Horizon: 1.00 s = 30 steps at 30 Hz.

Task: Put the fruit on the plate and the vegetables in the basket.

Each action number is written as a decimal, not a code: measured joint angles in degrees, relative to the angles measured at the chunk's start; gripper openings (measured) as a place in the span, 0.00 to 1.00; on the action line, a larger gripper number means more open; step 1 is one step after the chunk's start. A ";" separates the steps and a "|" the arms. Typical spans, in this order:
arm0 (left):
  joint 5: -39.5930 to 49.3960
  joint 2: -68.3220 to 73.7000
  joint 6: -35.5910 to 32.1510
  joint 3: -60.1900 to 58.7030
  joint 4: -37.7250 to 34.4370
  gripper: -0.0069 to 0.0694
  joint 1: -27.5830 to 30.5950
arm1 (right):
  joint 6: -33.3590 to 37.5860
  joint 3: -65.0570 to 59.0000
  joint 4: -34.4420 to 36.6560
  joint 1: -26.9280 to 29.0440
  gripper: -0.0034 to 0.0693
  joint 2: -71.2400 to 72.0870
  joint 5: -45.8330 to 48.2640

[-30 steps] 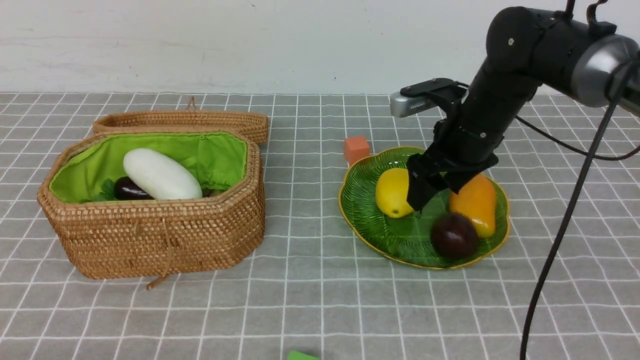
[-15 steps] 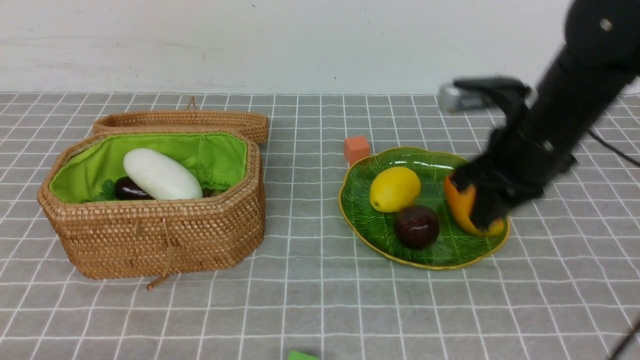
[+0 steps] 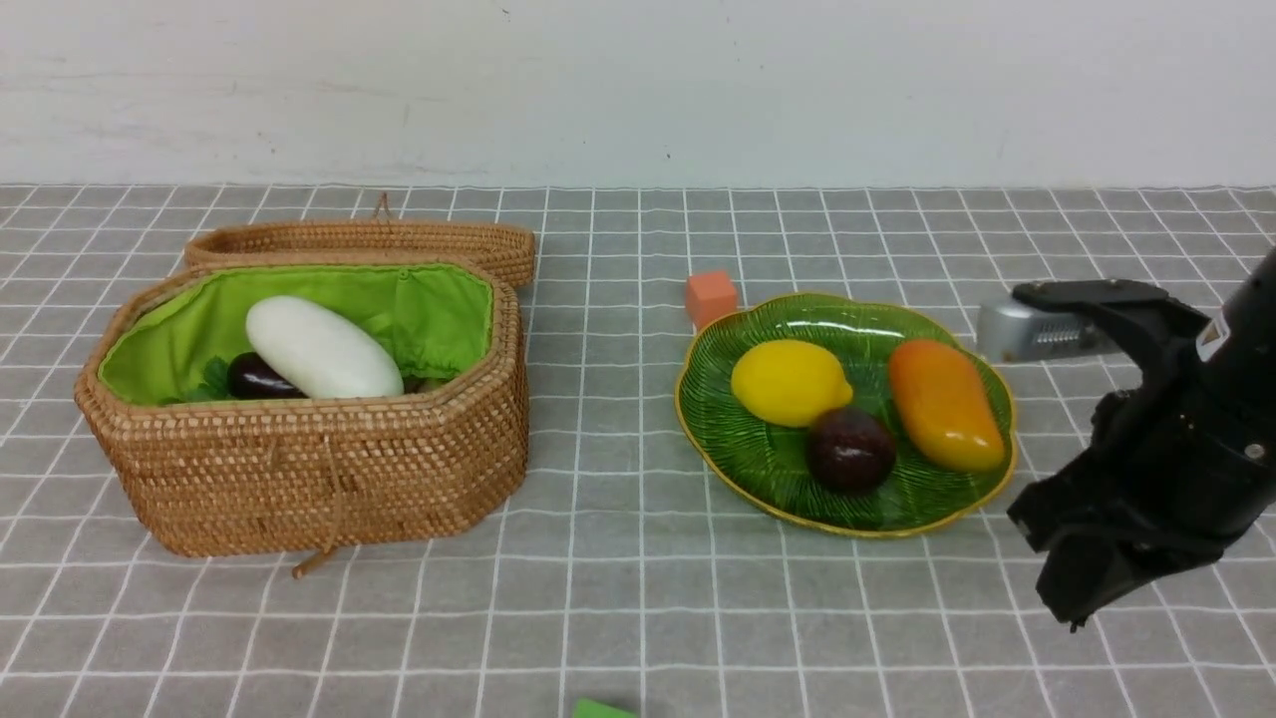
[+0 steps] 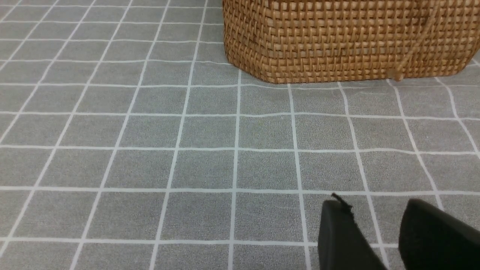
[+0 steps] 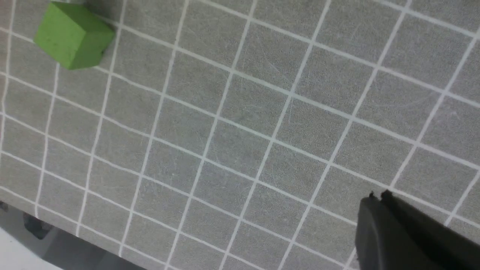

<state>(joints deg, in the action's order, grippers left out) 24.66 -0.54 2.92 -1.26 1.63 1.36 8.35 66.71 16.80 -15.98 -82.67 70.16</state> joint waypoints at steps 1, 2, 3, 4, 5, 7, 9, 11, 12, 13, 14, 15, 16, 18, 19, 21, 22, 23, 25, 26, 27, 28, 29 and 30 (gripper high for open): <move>0.00 0.00 0.00 0.00 0.00 0.40 0.00 | 0.00 -0.11 0.09 0.00 0.03 0.00 0.00; 0.00 0.00 0.00 0.00 0.00 0.40 0.00 | 0.00 -0.17 0.09 0.00 0.03 0.46 0.00; 0.00 0.00 0.00 0.00 0.00 0.40 0.00 | 0.00 -0.23 0.03 0.05 0.03 1.19 0.00; 0.00 0.00 0.00 0.00 0.00 0.40 0.00 | 0.00 -0.23 0.03 0.19 0.03 2.26 0.00; 0.00 0.00 0.00 0.00 0.00 0.40 0.00 | 0.00 -0.23 0.03 0.34 0.03 3.46 0.00; 0.00 0.00 0.00 0.00 0.00 0.40 0.00 | 0.00 -0.23 0.03 0.89 0.03 7.53 0.00; 0.00 0.00 0.00 0.00 0.00 0.40 0.00 | 0.36 -0.23 -0.11 2.11 0.03 13.07 0.06; 0.00 0.00 0.00 0.00 0.00 0.40 0.00 | 1.32 -0.23 -0.96 3.06 0.03 17.04 -0.20; 0.00 0.00 0.00 0.00 0.00 0.40 0.00 | 3.47 -0.68 -2.66 4.68 0.03 23.69 -2.97; 0.00 0.00 0.00 0.00 0.00 0.40 0.00 | 4.20 -1.78 -4.13 6.05 0.04 27.75 -7.05; 0.00 0.00 0.00 0.00 0.00 0.40 0.00 | 4.55 -2.96 -5.18 6.99 0.04 32.00 -10.15; 0.00 0.00 0.00 0.00 0.00 0.40 0.00 | 4.56 -3.70 -6.04 7.48 0.04 33.75 -11.74; 0.00 0.00 0.00 0.00 0.00 0.40 0.00 | 4.56 -7.52 -7.90 9.38 0.04 40.01 -17.34; 0.00 0.00 0.00 0.00 0.00 0.40 0.00 | 4.03 -10.64 -9.20 10.48 0.04 45.62 -21.44; 0.00 0.00 0.00 0.00 0.00 0.40 0.00 | 2.84 -16.63 -11.14 12.02 0.04 52.42 -26.00; 0.00 0.00 0.00 0.00 0.00 0.40 0.00 | 1.13 -24.48 -13.14 13.70 0.04 62.87 -29.65; 0.00 0.00 0.00 0.00 0.00 0.40 0.00 | 0.10 -29.08 -13.81 14.32 0.04 66.52 -31.26; 0.00 0.00 0.00 0.00 0.00 0.40 0.00 | -0.71 -33.62 -14.38 15.11 0.04 71.01 -32.51; 0.00 0.00 0.00 0.00 0.00 0.40 0.00 | -1.70 -42.10 -14.81 16.77 0.05 79.12 -35.31; 0.00 0.00 0.00 0.00 0.00 0.40 0.00 | -2.18 -46.58 -14.81 17.82 0.05 81.87 -36.93; 0.00 0.00 0.00 0.00 0.00 0.40 0.00 | -2.62 -49.66 -14.74 18.56 0.05 82.94 -38.42; 0.00 0.00 0.00 0.00 -0.08 0.40 0.00 | -2.71 -50.82 -14.74 18.86 0.05 83.06 -39.22; 0.00 0.00 0.00 0.00 -0.06 0.40 0.00 | -2.85 -53.03 -14.60 19.40 0.05 83.28 -40.05; 0.00 0.00 0.00 0.00 -0.06 0.40 0.00 | -2.98 -57.34 -14.31 20.42 0.05 83.34 -41.85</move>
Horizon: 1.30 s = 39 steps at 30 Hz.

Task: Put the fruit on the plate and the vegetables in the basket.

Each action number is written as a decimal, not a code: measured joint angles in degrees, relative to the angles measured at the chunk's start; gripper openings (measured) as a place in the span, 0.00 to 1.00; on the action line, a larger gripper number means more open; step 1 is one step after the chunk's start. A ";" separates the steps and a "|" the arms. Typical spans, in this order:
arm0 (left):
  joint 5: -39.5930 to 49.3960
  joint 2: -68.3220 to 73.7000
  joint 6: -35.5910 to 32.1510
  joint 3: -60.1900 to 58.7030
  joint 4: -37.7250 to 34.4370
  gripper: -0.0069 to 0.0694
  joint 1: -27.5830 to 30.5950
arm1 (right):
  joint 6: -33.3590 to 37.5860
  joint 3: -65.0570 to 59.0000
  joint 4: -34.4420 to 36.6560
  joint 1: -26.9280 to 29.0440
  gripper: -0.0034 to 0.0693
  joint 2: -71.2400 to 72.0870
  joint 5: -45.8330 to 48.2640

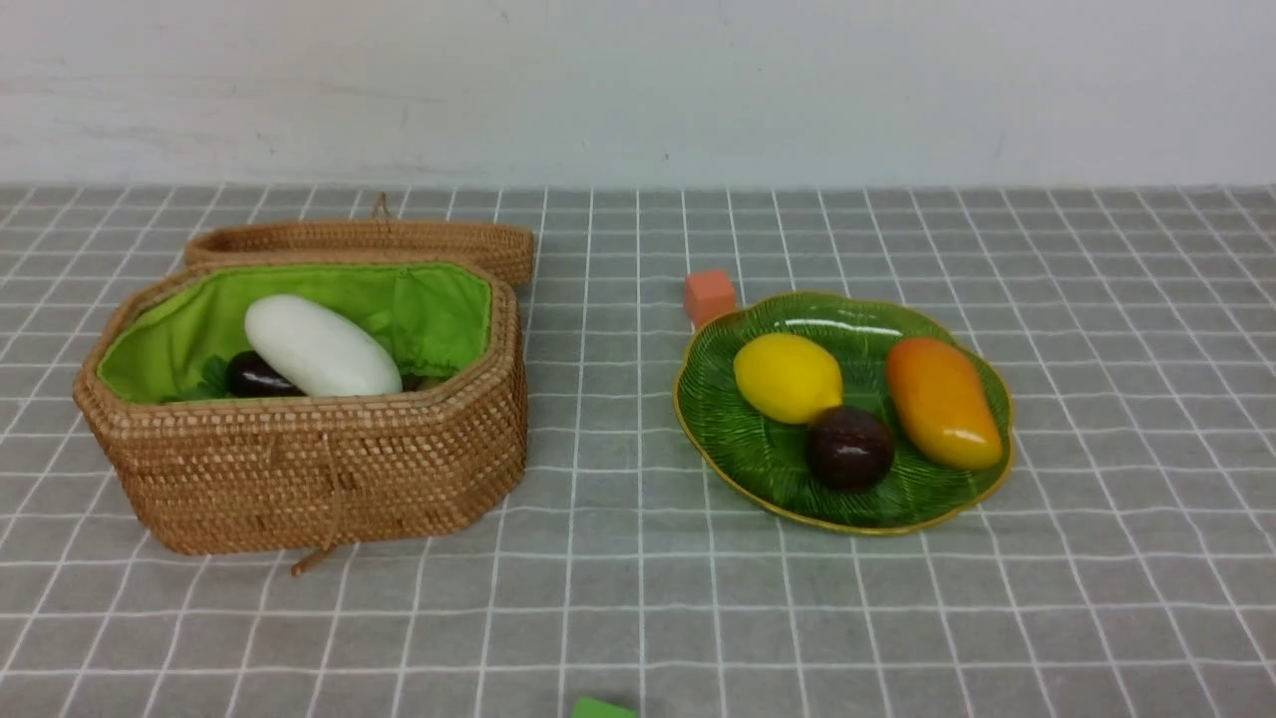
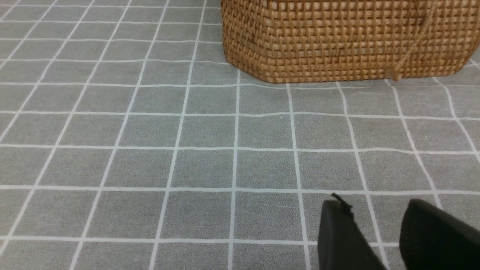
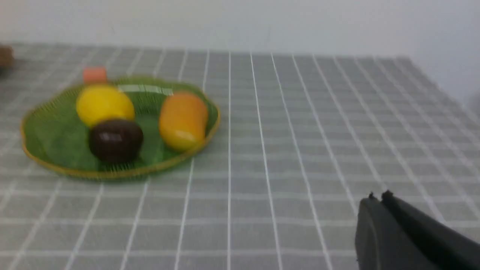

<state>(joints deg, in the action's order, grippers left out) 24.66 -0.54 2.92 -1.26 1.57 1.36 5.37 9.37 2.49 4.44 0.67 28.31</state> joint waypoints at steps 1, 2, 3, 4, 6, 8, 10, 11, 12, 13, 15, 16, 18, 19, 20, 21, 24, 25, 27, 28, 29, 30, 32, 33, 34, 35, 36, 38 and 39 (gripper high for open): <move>0.00 0.00 0.00 0.00 0.00 0.40 0.00 | -0.06 -1.97 0.05 0.70 0.05 0.00 -0.38; 0.00 0.00 0.00 0.00 0.00 0.40 0.00 | -0.18 -3.74 0.12 1.20 0.05 0.00 -0.55; 0.00 0.00 0.00 0.00 0.00 0.40 0.00 | -0.17 -5.47 0.12 1.48 0.05 0.00 -0.78; 0.00 0.00 0.00 0.00 0.00 0.40 0.00 | -0.17 -5.47 0.12 1.48 0.05 0.00 -0.78; 0.00 0.00 0.00 0.00 0.00 0.40 0.00 | -0.19 -9.37 0.12 1.77 0.05 0.00 -2.13; 0.00 0.00 0.00 0.00 0.00 0.40 0.00 | -0.31 -9.76 0.04 1.79 0.06 0.00 -3.80; 0.00 0.00 0.00 0.00 0.00 0.40 0.00 | -0.31 -10.23 0.12 1.79 0.06 0.00 -6.12; 0.00 0.00 0.00 0.00 0.00 0.40 0.00 | -0.37 -10.28 0.12 1.79 0.06 0.00 -6.28; 0.00 0.00 0.00 0.00 0.00 0.40 0.00 | -0.37 -10.28 0.12 1.79 0.06 0.00 -6.41; 0.00 0.00 0.00 0.00 0.00 0.40 0.00 | -0.37 -10.28 0.12 1.79 0.06 0.00 -6.41; 0.00 0.00 0.00 0.00 0.00 0.40 0.00 | -0.37 -10.28 0.12 1.79 0.07 0.00 -6.49; 0.00 0.00 0.00 0.00 0.00 0.40 0.00 | -0.37 -10.28 0.07 1.79 0.07 0.00 -6.49; 0.00 0.00 0.00 0.00 0.00 0.40 0.00 | -0.37 -10.28 0.07 1.79 0.07 0.00 -6.49; 0.00 0.00 0.00 0.00 0.00 0.40 0.00 | -0.37 -10.28 0.07 1.79 0.07 0.00 -6.44; 0.00 0.00 0.00 0.00 0.00 0.40 0.00 | -0.37 -10.28 0.07 1.79 0.08 0.00 -6.44; 0.00 0.00 0.00 0.00 0.00 0.40 0.00 | -0.43 -10.28 0.07 1.79 0.08 0.00 -6.44; 0.00 0.00 0.00 0.00 0.00 0.40 0.00 | -0.43 -10.28 0.07 1.79 0.08 0.00 -6.44; 0.00 0.00 0.00 0.00 0.00 0.40 0.00 | -0.43 -10.28 0.07 1.79 0.09 0.00 -6.44; 0.00 0.00 0.00 0.00 0.00 0.40 0.00 | -0.43 -10.28 0.07 1.79 0.09 0.00 -6.44; 0.00 0.00 0.00 0.00 0.00 0.40 0.00 | -0.43 -10.28 0.07 1.79 0.09 0.00 -6.44; 0.00 0.00 0.00 0.00 0.00 0.40 0.00 | -0.43 -10.28 0.07 1.79 0.09 0.00 -6.44; 0.00 0.00 0.00 0.00 0.00 0.40 0.00 | -0.43 -10.28 0.07 1.79 0.10 0.00 -6.44; 0.00 0.00 0.00 0.00 0.00 0.40 0.00 | -0.43 -10.28 0.07 1.79 0.10 0.00 -6.44; 0.00 0.00 0.00 0.00 0.00 0.40 0.00 | -0.43 -10.28 0.07 1.79 0.10 0.00 -6.44; 0.00 0.00 0.00 0.00 0.00 0.40 0.00 | -0.43 -10.28 0.07 1.79 0.10 0.00 -6.44; 0.00 0.00 0.00 0.00 0.00 0.40 0.00 | -0.43 -10.28 0.07 1.79 0.10 0.00 -6.44; 0.00 0.00 0.00 0.00 0.00 0.40 0.00 | -0.43 -10.28 0.07 1.79 0.11 0.00 -6.44; 0.00 0.00 0.00 0.00 0.00 0.40 0.00 | -0.43 -10.28 0.07 1.79 0.11 0.00 -6.44; 0.00 0.00 0.00 0.00 0.00 0.40 0.00 | -0.43 -10.28 0.07 1.79 0.11 0.00 -6.44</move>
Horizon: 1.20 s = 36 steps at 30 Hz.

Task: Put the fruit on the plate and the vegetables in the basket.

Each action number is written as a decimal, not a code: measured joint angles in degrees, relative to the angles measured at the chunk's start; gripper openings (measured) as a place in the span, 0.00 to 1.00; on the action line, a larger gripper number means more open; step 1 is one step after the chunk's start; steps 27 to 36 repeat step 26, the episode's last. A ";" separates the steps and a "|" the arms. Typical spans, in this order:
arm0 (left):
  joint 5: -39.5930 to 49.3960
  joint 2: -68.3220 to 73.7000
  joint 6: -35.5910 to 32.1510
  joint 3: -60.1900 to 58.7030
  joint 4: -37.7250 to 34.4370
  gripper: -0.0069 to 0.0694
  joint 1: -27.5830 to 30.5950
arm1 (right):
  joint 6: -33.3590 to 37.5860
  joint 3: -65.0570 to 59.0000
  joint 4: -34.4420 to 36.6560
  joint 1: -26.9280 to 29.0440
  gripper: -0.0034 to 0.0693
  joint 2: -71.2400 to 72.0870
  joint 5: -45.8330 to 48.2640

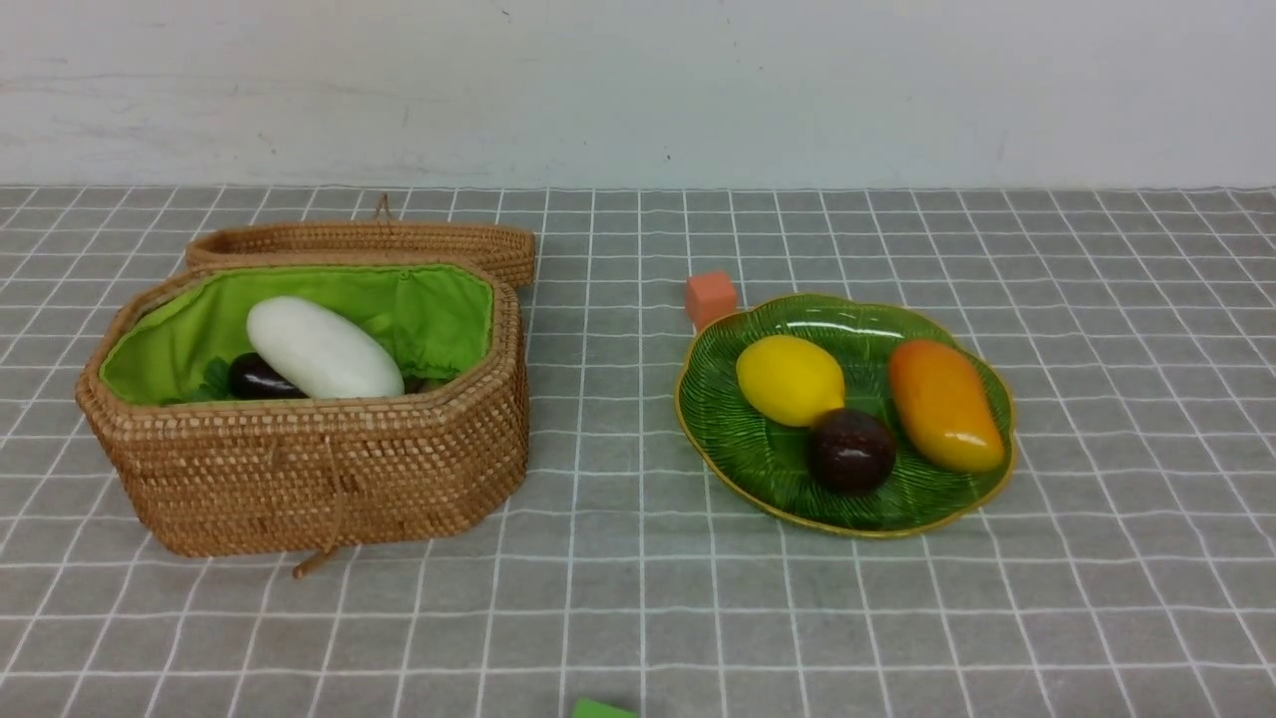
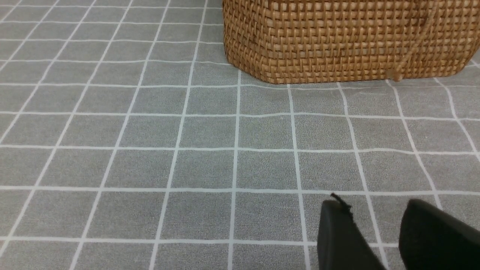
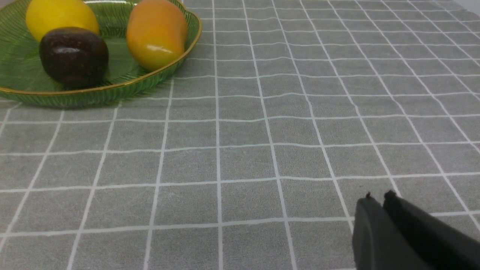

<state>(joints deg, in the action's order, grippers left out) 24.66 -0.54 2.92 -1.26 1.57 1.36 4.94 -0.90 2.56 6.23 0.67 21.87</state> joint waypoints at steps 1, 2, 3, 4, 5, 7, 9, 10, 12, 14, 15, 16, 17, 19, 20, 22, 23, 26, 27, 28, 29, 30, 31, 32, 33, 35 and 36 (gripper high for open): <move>0.00 0.00 0.00 0.00 0.00 0.40 0.00 | 0.00 0.00 0.00 0.00 0.12 0.00 0.00; 0.00 0.00 0.00 0.00 0.00 0.40 0.00 | 0.00 0.00 0.00 0.00 0.12 0.00 0.00; 0.00 0.00 0.00 0.00 0.00 0.40 0.00 | 0.00 0.00 0.00 0.00 0.12 0.00 0.00; 0.00 0.00 0.00 0.00 0.00 0.40 0.00 | 0.00 0.00 0.00 0.00 0.12 0.00 0.00; 0.00 0.00 0.00 0.00 0.00 0.40 0.00 | 0.00 0.00 0.00 0.00 0.13 0.00 0.00; 0.00 0.00 0.00 0.00 0.00 0.40 0.00 | 0.00 0.00 0.00 0.00 0.13 0.00 0.00; 0.00 0.00 0.00 0.00 0.00 0.40 0.00 | 0.00 0.00 0.00 0.00 0.13 0.00 0.00; 0.00 0.00 0.00 0.00 0.00 0.40 0.00 | 0.00 0.00 0.00 0.00 0.13 0.00 0.00; 0.00 0.00 0.00 0.00 0.00 0.40 0.00 | 0.00 0.00 0.00 0.00 0.14 0.00 0.00; 0.00 0.00 0.00 0.00 0.00 0.40 0.00 | 0.00 0.00 0.00 0.00 0.14 0.00 0.00; 0.00 0.00 0.00 0.00 0.00 0.40 0.00 | 0.00 0.00 0.05 0.00 0.15 0.00 0.00; 0.00 0.00 0.00 0.00 0.00 0.40 0.00 | 0.00 0.00 0.05 0.00 0.15 0.00 0.00; 0.00 0.00 0.00 0.00 0.00 0.40 0.00 | 0.00 0.00 0.05 0.00 0.15 0.00 0.00; 0.00 0.00 0.00 0.00 0.00 0.40 0.00 | 0.00 0.00 0.05 0.00 0.15 0.00 0.00; 0.00 0.00 0.00 0.00 0.00 0.40 0.00 | 0.00 0.00 0.00 0.00 0.16 0.00 0.00; 0.00 0.00 0.00 0.00 0.00 0.40 0.00 | 0.00 0.00 0.00 0.00 0.16 0.00 0.00; 0.00 0.00 0.00 0.00 0.00 0.40 0.00 | 0.00 0.00 0.00 0.00 0.16 0.00 0.00; 0.00 0.00 0.00 0.00 0.00 0.40 0.00 | 0.00 0.00 0.00 0.00 0.16 0.00 0.00; 0.00 0.00 0.00 0.00 0.00 0.40 0.00 | 0.00 0.00 0.00 0.00 0.16 0.00 0.00; 0.00 0.00 0.00 0.00 0.00 0.40 0.00 | 0.00 0.00 0.00 0.00 0.16 0.00 0.00; 0.00 0.00 0.00 0.00 0.00 0.40 0.00 | 0.00 0.00 0.00 0.00 0.16 0.00 0.00; 0.00 0.00 0.00 0.00 0.00 0.40 0.00 | 0.00 0.00 0.00 0.00 0.16 0.00 0.00; 0.00 0.00 0.00 0.00 0.00 0.40 0.00 | 0.00 0.00 0.00 0.00 0.16 0.00 0.00; 0.00 0.00 0.00 0.00 0.00 0.40 0.00 | 0.00 0.00 0.00 0.00 0.16 0.00 0.00; 0.00 0.00 0.00 0.00 0.00 0.40 0.00 | 0.00 0.00 0.00 0.00 0.16 0.00 0.00; 0.00 0.00 0.00 0.00 0.00 0.40 0.00 | 0.00 0.00 0.00 0.00 0.16 0.00 0.00; 0.00 0.00 0.00 0.00 0.00 0.40 0.00 | 0.00 0.00 0.00 0.00 0.16 0.00 0.00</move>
